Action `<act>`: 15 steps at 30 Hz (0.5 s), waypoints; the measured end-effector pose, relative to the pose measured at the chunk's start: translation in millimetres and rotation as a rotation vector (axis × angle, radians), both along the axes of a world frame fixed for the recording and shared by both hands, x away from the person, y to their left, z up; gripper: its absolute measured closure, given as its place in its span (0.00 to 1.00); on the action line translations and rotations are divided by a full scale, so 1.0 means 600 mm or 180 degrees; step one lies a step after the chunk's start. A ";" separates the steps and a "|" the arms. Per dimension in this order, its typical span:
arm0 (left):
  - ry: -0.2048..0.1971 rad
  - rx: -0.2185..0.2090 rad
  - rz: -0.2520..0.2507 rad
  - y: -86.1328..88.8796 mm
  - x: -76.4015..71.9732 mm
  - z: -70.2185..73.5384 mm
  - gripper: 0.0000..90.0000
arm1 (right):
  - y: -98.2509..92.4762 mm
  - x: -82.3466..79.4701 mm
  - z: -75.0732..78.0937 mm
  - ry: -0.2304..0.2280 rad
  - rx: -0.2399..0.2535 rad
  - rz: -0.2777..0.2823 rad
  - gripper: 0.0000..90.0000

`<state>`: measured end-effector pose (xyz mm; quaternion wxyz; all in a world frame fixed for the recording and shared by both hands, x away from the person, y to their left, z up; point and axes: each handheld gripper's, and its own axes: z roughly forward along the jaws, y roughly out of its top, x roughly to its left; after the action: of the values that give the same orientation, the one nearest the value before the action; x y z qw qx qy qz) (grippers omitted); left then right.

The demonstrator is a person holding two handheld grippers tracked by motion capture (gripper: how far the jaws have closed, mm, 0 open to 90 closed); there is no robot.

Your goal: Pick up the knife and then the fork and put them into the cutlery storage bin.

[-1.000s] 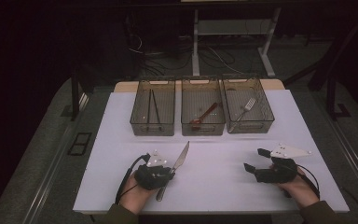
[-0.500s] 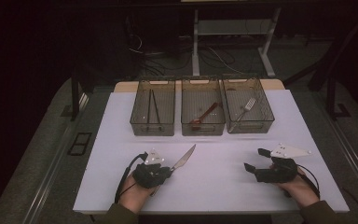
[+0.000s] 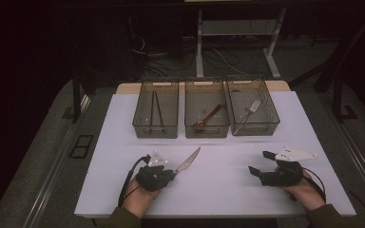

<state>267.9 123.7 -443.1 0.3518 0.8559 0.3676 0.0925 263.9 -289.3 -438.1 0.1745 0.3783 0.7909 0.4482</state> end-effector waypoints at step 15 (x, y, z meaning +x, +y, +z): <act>-0.0246 -0.0386 0.0017 0.011 -0.002 0.030 0.88 | 0.006 -0.002 0.004 0.0010 0.0060 0.0052 0.20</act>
<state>266.7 130.3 -425.2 0.4168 0.8278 0.3609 0.1040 262.8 -285.9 -435.8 0.1661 0.3741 0.7900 0.4565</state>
